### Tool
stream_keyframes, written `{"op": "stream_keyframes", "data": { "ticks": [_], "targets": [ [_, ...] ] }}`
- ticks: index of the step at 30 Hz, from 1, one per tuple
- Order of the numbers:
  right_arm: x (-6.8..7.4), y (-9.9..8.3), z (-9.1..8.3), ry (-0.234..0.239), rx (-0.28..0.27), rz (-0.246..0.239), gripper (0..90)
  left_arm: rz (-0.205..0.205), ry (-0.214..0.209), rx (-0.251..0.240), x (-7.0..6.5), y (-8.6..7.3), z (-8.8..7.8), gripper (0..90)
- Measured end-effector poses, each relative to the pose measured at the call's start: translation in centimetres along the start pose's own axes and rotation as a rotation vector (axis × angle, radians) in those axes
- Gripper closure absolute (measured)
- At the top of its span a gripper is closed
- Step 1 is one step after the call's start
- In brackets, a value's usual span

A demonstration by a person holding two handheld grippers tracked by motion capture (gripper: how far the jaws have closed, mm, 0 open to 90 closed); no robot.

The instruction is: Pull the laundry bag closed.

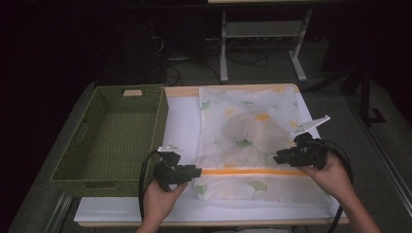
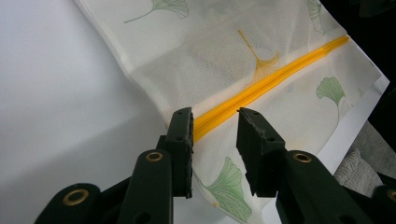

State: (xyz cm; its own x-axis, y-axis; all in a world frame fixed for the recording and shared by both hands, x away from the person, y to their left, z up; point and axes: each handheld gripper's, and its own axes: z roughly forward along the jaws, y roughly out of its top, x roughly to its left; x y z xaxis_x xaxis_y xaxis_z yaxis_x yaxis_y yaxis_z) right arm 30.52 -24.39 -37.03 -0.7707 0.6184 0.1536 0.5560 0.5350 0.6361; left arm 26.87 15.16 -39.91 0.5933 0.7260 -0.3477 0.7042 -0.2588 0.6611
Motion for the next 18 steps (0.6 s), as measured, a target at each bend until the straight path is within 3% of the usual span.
{"op": "stream_keyframes", "data": {
  "ticks": [18],
  "targets": [
    [1.6, 1.6, 1.2, 0.021, 0.011, -0.045, 65.8, 0.004, 0.002, -0.003, 0.0, 0.0, 0.1, 62.3]
  ]
}}
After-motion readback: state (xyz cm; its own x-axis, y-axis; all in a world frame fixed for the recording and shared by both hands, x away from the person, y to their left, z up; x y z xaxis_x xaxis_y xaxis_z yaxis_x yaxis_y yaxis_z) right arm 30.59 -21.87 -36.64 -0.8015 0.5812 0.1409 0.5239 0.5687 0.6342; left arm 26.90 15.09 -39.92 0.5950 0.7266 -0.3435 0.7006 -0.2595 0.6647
